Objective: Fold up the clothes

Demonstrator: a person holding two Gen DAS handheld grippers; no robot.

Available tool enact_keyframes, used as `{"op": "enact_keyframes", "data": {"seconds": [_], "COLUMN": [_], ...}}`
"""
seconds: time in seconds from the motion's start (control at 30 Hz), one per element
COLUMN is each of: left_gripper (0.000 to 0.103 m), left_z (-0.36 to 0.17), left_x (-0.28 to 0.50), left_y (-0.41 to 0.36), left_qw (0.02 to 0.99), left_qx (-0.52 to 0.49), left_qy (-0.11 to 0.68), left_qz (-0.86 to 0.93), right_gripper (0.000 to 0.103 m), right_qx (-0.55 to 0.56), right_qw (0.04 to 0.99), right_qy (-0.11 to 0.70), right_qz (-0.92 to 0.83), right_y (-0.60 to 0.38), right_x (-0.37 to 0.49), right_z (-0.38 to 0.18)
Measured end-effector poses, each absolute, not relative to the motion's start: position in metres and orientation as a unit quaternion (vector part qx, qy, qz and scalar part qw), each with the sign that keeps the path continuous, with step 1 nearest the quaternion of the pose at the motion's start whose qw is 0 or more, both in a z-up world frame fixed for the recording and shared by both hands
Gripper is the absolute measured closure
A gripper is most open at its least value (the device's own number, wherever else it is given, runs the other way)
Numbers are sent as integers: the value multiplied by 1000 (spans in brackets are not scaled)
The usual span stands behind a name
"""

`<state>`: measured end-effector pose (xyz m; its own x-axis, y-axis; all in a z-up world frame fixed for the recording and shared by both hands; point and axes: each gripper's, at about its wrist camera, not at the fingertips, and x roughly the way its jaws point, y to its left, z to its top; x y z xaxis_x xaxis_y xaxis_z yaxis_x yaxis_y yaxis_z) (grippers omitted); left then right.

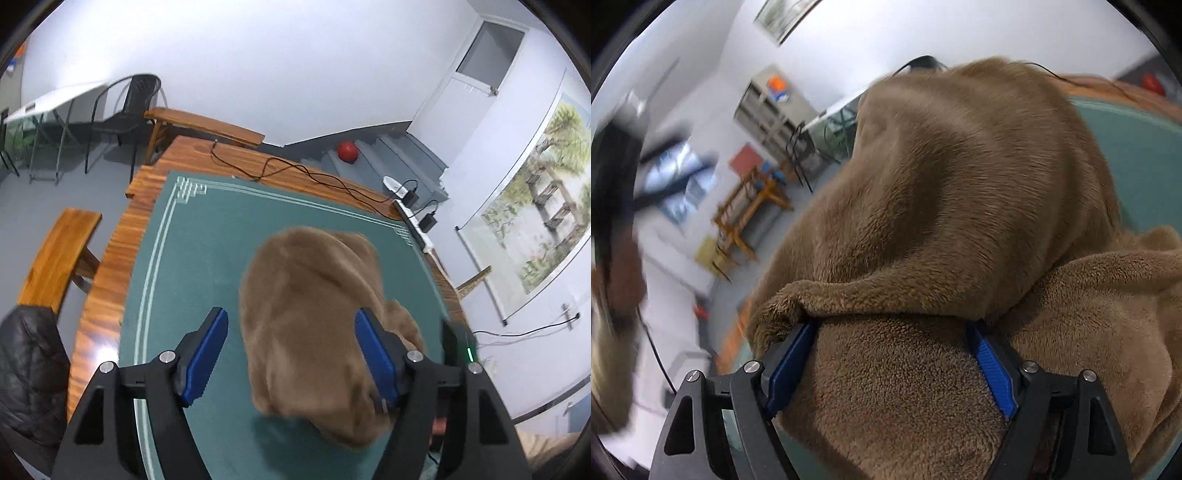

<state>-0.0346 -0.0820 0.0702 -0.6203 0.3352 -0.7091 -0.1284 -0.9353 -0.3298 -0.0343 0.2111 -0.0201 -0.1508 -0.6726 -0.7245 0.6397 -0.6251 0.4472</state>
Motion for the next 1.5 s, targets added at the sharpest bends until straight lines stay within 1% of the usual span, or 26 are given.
{"op": "enact_keyframes", "data": {"seconds": [0.13, 0.23, 0.33, 0.5, 0.63, 0.73, 0.83, 0.87, 0.9, 0.93, 0.97, 1.0, 1.1, 1.17, 1.23, 1.37, 1.43, 1.5], "left_gripper": [26, 25, 25, 24, 24, 24, 24, 29, 46, 55, 68, 76, 82, 83, 84, 84, 84, 84], "left_z": [70, 68, 65, 51, 33, 20, 8, 5, 2, -1, -5, -8, -7, 0, 8, 23, 29, 35], "left_x": [-56, -82, -105, -135, -157, -169, -176, -178, -178, -178, -178, -177, -169, -159, -148, -127, -116, -107], "left_y": [-83, -71, -52, -19, 1, 7, 11, 11, 11, 9, 8, 7, 1, -2, -11, -32, -40, -45], "left_qw": [130, 158, 196, 283, 312, 344, 355, 354, 349, 346, 343, 340, 336, 338, 338, 337, 337, 336], "left_qx": [-415, -417, -420, -438, -469, -494, -515, -519, -522, -528, -534, -540, -535, -523, -510, -487, -476, -468], "left_qy": [-102, -72, -31, 21, 51, 39, 26, 25, 27, 24, 20, 16, 12, 11, 2, -22, -31, -37], "left_qz": [895, 892, 886, 853, 825, 798, 780, 778, 778, 775, 773, 770, 775, 783, 791, 806, 812, 817], "right_gripper": [18, 18, 18, 18, 18, 17, 18, 17, 17, 17, 17, 17, 16, 16, 16, 16, 16, 16], "right_qx": [459, 426, 406, 400, 397, 394, 391, 390, 386, 383, 379, 375, 378, 394, 388, 369, 391, 429], "right_qw": [430, 424, 419, 417, 414, 413, 413, 413, 413, 414, 414, 414, 412, 405, 392, 310, 255, 199], "right_qy": [36, 86, 101, 99, 98, 96, 93, 92, 90, 89, 87, 83, 68, 55, 23, -38, -68, -122], "right_qz": [-776, -795, -806, -810, -814, -815, -817, -818, -820, -821, -823, -825, -826, -823, -834, -875, -882, -873], "right_y": [211, 208, 205, 208, 208, 210, 210, 211, 211, 212, 212, 214, 221, 232, 251, 319, 352, 392], "right_x": [1, 21, 28, 27, 29, 30, 30, 30, 30, 30, 30, 31, 29, 23, 17, -6, -26, -47], "right_z": [-25, -27, -32, -33, -34, -33, -32, -32, -33, -33, -33, -33, -28, -18, -2, 21, 13, -5]}}
